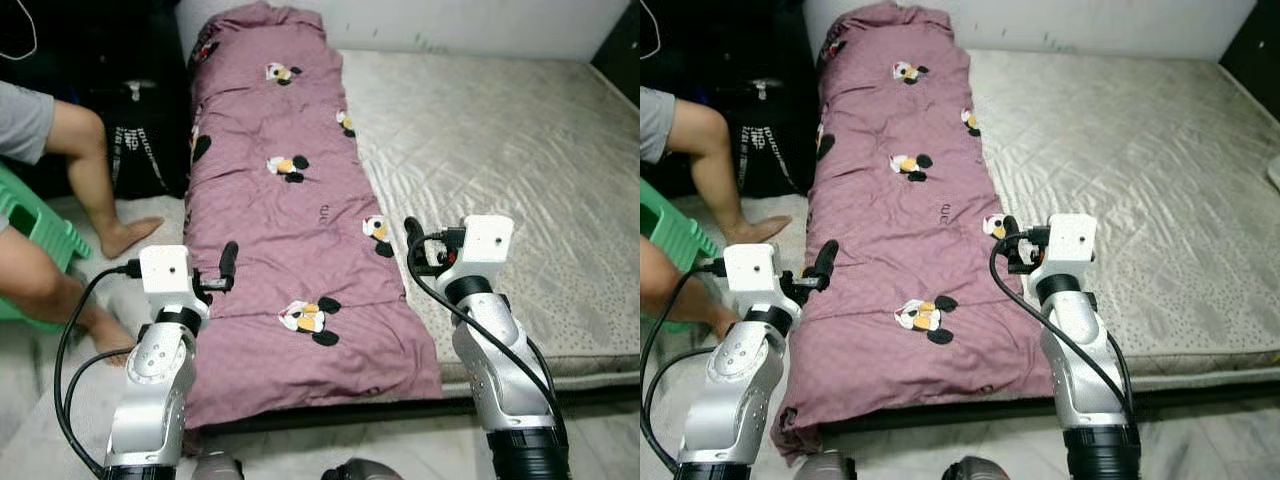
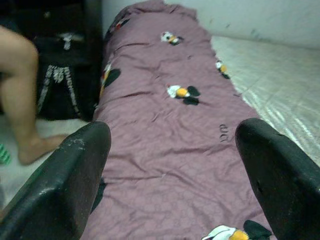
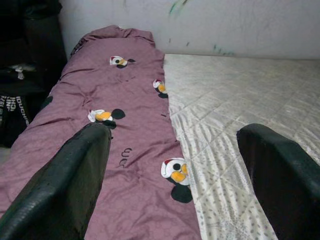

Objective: Clean up the room

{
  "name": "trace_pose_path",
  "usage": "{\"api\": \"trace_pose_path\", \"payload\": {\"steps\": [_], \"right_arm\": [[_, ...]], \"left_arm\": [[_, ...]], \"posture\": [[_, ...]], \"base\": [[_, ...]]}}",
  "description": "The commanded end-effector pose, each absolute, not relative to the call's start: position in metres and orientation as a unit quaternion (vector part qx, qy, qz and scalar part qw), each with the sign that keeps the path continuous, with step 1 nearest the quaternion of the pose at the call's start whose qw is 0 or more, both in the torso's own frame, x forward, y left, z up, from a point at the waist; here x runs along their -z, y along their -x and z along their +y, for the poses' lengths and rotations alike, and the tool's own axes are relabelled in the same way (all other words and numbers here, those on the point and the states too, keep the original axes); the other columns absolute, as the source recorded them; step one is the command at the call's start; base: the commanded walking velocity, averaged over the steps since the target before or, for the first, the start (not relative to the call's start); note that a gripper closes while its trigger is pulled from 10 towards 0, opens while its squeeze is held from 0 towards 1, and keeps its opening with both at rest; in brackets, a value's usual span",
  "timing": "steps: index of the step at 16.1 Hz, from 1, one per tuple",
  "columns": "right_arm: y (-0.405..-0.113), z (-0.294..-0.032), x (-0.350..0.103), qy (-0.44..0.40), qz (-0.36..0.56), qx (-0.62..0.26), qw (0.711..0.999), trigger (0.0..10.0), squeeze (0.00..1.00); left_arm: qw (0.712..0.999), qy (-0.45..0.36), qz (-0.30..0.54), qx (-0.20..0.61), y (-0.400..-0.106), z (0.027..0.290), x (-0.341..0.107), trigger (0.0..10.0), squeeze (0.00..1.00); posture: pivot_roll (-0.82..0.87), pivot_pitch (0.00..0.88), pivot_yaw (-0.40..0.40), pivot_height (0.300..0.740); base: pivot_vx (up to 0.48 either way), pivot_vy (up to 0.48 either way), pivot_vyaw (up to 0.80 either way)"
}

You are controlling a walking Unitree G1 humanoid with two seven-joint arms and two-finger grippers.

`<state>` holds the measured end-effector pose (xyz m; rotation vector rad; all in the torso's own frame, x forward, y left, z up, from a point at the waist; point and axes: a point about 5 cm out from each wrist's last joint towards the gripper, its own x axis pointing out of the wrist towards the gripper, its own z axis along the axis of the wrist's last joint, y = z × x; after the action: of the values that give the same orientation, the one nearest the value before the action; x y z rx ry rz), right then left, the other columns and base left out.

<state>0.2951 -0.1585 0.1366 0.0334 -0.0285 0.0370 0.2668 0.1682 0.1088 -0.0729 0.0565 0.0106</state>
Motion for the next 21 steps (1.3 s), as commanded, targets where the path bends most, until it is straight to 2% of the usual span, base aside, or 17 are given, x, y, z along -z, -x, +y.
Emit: {"api": "trace_pose_path", "payload": {"steps": [1,2,21], "right_arm": [[-0.2950,-0.1626,-0.1346,-0.020,-0.010,-0.011,1.000,10.0,0.00],[-0.2952,-0.1619,-0.1353,-0.011,-0.013,-0.017,1.000,10.0,0.00],[-0.2973,-0.1563,-0.1365,0.009,-0.026,-0.035,0.999,10.0,0.00]], "left_arm": [[0.998,0.037,0.039,-0.015,-0.2658,0.1710,-0.1060,10.0,0.00],[0.999,0.036,0.036,-0.002,-0.2662,0.1686,-0.1077,10.0,0.00],[0.999,0.012,0.027,0.012,-0.2672,0.1699,-0.1042,10.0,0.00]], "posture": [[0.00,0.071,-0.083,0.740],[0.00,0.071,-0.083,0.740],[-0.01,0.063,-0.081,0.740]], "base": [[0.000,0.000,0.00],[0.000,0.000,0.00],[0.000,0.000,0.80]]}}
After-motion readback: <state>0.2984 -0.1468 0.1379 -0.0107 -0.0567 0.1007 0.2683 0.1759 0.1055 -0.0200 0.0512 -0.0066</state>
